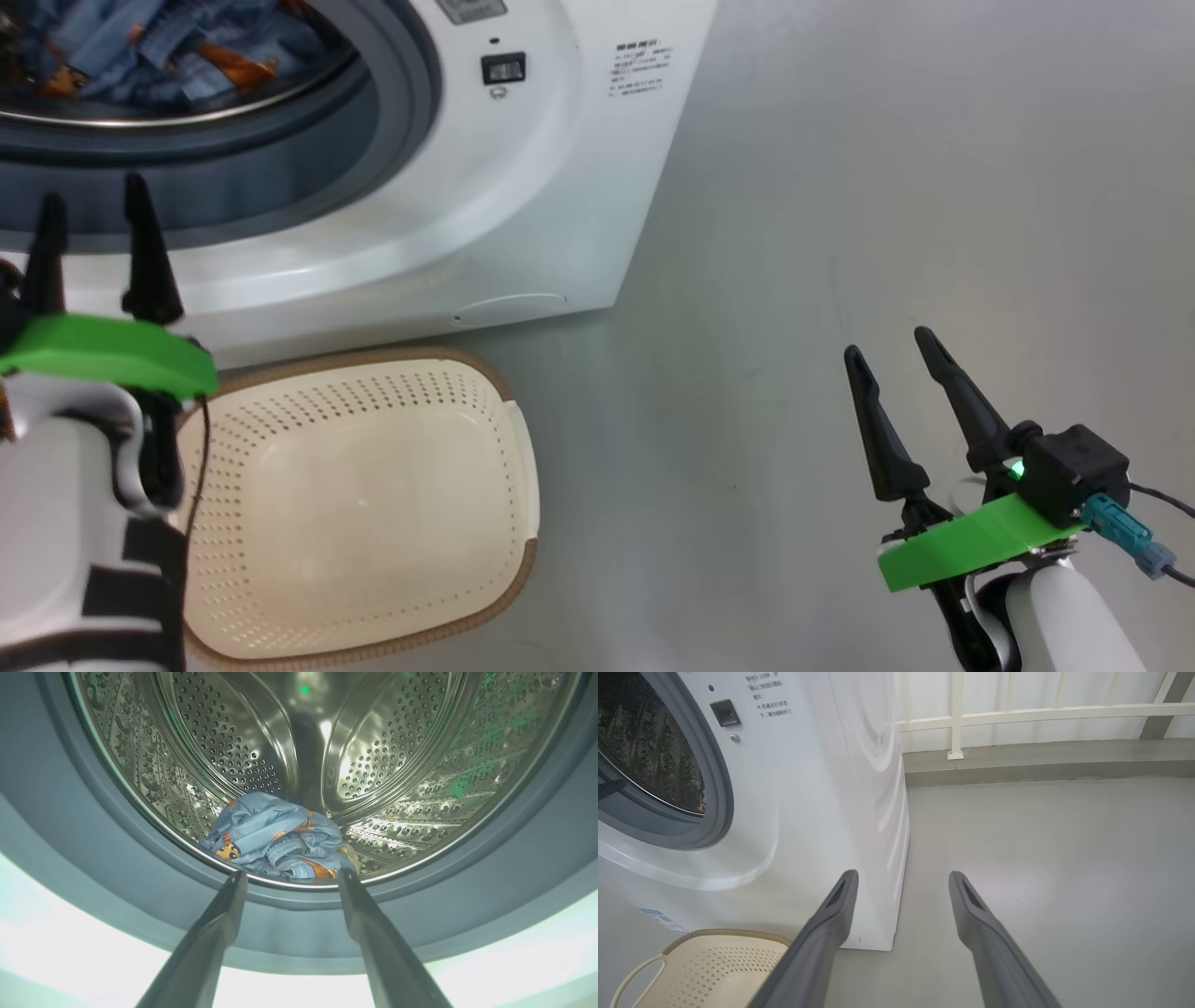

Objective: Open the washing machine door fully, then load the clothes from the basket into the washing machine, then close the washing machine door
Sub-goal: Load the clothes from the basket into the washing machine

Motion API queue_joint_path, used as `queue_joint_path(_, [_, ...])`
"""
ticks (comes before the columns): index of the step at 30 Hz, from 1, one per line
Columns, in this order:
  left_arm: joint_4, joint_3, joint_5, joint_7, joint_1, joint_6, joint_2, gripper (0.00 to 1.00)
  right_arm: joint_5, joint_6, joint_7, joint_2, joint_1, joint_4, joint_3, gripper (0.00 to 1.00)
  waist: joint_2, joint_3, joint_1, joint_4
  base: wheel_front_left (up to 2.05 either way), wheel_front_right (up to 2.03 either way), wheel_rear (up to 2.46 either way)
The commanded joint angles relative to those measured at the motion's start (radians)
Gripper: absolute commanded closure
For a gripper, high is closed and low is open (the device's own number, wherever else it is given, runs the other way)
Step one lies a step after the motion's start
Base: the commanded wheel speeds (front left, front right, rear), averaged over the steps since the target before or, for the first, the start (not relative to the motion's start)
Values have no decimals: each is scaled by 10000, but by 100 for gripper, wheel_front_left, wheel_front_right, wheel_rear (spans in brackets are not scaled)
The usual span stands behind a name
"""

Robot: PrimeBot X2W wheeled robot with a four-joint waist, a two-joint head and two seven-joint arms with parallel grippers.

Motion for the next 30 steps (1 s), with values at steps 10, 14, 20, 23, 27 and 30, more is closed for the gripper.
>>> queue_joint_path(10, [-1275,567,531,-55,2221,-15,-116,0,-3,16,-49,-290,768,-66,28,0,0,-1171,0,482,0,0,0])
queue_joint_path(14, [-1549,669,623,-55,2857,-15,-208,0,29,16,-49,-370,1018,-30,-38,0,0,-1533,0,574,0,0,0])
queue_joint_path(20, [-1931,813,760,-55,3757,-15,-322,0,73,16,-49,-461,1500,-4,-125,0,0,-2096,0,678,0,0,0])
queue_joint_path(23, [-2056,840,802,-55,4048,-15,-360,0,87,16,-49,-485,1648,7,-141,0,0,-2263,0,704,0,0,0])
queue_joint_path(27, [-2266,894,850,-55,4556,-15,-403,0,113,16,-49,-526,1903,9,-187,0,0,-2533,0,746,0,0,0])
queue_joint_path(30, [-2424,891,860,-55,4899,-15,-416,0,137,16,-49,-564,2081,-1,-242,0,0,-2701,0,779,0,0,0])
